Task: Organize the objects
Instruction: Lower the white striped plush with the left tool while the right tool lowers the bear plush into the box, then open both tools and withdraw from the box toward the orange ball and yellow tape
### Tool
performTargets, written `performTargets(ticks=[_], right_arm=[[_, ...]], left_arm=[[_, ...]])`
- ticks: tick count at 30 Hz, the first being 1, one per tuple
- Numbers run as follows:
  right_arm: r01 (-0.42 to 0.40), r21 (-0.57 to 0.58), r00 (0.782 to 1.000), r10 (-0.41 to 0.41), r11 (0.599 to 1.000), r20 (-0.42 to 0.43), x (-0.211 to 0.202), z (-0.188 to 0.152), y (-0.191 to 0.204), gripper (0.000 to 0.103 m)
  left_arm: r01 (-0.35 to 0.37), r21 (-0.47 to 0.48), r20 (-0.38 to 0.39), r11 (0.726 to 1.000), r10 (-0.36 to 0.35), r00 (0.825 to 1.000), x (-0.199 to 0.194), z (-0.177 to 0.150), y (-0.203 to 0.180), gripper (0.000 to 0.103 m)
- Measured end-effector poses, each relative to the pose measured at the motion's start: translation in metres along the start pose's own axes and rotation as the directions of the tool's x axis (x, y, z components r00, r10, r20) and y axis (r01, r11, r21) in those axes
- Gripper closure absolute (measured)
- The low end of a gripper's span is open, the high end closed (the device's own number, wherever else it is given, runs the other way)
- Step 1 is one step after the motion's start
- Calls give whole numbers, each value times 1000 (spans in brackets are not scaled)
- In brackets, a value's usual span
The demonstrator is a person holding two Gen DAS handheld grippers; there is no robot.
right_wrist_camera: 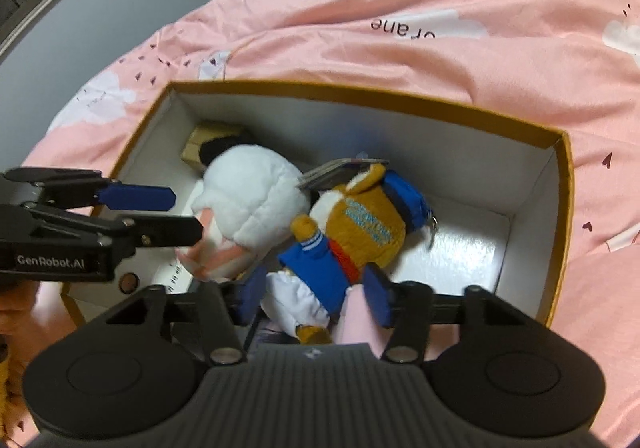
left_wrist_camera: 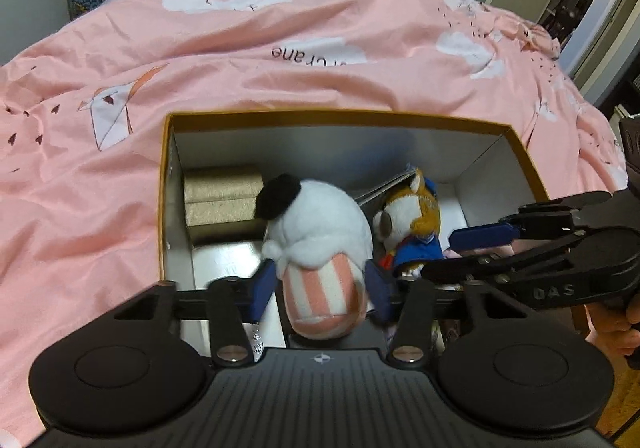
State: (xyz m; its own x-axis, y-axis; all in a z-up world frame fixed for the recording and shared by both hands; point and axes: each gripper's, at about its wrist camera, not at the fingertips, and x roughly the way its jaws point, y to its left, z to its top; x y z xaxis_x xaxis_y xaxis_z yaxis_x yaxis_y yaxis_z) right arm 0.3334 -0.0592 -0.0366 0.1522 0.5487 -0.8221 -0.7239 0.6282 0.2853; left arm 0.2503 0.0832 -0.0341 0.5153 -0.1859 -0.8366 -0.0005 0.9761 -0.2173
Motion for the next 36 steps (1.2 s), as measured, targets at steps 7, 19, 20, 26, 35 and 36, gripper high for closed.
performTargets(ticks=[7, 19, 20, 26, 35, 36], right_arm=[[-18, 1, 999, 18, 1000, 39, 12, 4, -3, 60], [7, -114, 1000, -5, 994, 16, 29, 7, 10, 65], [12, -113, 1000, -10, 994, 17, 30, 6, 10, 65], [28, -123, 999, -24, 992, 36, 26, 5, 12, 62], [70, -106, 990, -56, 992, 130, -17, -7, 31, 59], [72, -106, 987, -55, 992, 150, -26, -10, 34, 59]], left_arm=[[18, -47, 3, 999, -18, 1000, 16, -9, -1, 74], [-48, 8, -8, 999, 48, 999, 30, -13, -9, 77], [-53, 10, -5, 999, 53, 999, 30, -13, -11, 77], [-50, 6, 11, 999, 50, 999, 23, -14, -9, 73], [-58, 7, 124, 998, 57, 991, -22, -25, -18, 66], [-61, 14, 144, 998, 58, 988, -30, -28, -22, 66]])
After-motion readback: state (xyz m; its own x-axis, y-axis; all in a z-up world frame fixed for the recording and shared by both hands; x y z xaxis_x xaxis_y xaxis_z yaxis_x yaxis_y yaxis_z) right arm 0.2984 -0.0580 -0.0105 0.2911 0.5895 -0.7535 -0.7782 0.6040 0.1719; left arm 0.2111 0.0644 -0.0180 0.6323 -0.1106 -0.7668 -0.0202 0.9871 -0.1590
